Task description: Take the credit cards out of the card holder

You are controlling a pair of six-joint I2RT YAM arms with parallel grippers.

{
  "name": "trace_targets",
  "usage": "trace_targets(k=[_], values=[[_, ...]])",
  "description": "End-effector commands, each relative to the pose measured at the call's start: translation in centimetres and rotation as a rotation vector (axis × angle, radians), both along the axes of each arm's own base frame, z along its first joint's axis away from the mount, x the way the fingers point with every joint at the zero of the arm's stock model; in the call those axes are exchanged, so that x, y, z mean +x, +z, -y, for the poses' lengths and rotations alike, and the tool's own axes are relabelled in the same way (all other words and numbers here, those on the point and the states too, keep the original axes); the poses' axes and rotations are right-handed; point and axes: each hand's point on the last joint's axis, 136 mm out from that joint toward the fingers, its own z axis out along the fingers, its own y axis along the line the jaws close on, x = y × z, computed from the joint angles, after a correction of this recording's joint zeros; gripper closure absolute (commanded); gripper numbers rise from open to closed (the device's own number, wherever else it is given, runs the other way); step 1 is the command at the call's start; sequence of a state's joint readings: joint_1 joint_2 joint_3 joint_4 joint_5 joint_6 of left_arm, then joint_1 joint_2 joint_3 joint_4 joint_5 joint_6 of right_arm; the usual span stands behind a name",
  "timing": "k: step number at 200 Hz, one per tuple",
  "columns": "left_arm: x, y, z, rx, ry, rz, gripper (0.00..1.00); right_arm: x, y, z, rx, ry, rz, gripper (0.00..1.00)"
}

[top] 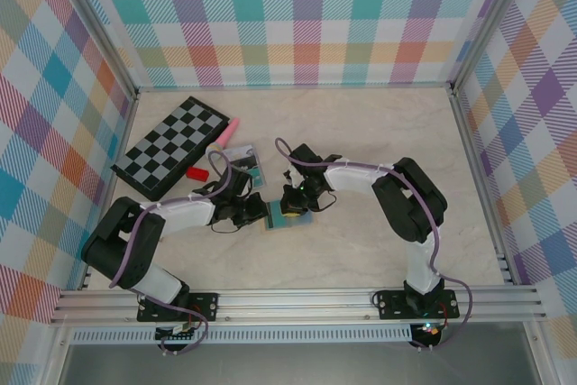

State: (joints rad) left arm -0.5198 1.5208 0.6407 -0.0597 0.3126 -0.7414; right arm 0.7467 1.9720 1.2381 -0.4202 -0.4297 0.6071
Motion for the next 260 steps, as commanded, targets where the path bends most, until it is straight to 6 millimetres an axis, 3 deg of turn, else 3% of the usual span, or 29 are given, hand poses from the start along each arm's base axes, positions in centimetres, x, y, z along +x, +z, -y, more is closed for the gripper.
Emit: trace_targets(k=[1,78,182,223,260], values=[[-2.3,-2.2,-1.7,0.063,0.016,-0.099,0.90,1.0,1.0,-2.0,0.065,0.015,0.044,0.97],[-1.4,0.8,-2.0,0.076,0.019,-0.027,0.78,0.4,1.4,0.7,0.003,0.008,0.082,1.00],[-0.6,2.9,-0.1,-0.033,-0.031,0.041,0.87,0.9,0.9,2.6,-0.098,-0.007,0.124,1.00],[-0.2,2.3,0.8,-0.055,-0.048,0.021,0.88,1.0,0.6,2.2,-0.096,-0.003,0.106,1.00],[0.0,1.3,1.0,-0.044,-0.049,-0.006,0.89,1.0,0.3,1.9,-0.096,-0.002,0.083,0.77]])
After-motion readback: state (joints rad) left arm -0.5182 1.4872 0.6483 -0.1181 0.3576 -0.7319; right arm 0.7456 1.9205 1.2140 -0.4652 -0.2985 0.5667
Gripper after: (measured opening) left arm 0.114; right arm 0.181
